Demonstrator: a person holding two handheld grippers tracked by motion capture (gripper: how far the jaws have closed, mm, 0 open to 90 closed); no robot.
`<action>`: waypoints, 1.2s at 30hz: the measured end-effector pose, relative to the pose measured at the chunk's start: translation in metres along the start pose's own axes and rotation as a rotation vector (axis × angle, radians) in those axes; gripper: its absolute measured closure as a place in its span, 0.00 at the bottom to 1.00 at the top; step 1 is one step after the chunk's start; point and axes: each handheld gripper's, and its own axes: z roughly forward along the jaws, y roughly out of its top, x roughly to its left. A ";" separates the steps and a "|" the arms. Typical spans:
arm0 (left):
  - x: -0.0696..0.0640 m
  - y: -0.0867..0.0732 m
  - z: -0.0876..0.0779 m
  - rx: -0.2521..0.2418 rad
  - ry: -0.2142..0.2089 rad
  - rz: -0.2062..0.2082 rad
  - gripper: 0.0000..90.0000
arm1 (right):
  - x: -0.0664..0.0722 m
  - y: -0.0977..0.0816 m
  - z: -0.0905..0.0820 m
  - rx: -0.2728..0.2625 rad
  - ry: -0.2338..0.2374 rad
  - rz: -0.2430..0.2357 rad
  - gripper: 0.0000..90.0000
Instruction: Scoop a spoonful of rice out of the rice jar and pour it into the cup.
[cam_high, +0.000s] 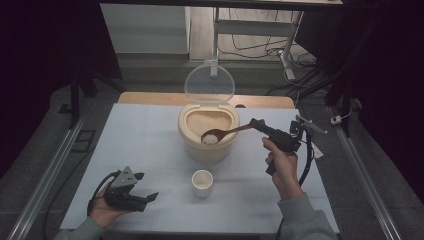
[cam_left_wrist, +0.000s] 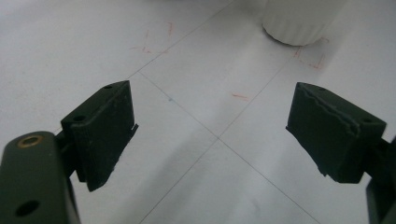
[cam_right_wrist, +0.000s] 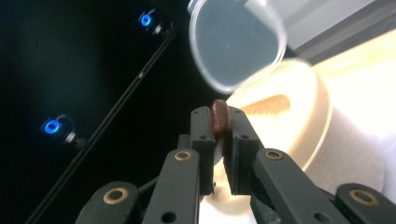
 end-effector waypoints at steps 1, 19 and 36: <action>0.000 0.000 0.000 0.001 0.000 0.001 0.17 | 0.000 -0.003 -0.001 0.013 0.006 -0.002 0.93; -0.001 0.000 0.002 0.007 -0.005 0.004 0.17 | -0.016 -0.049 -0.005 0.168 -0.035 -0.059 0.93; 0.000 -0.001 0.002 0.012 -0.003 0.009 0.17 | 0.013 -0.061 0.001 0.163 -0.066 -0.392 0.93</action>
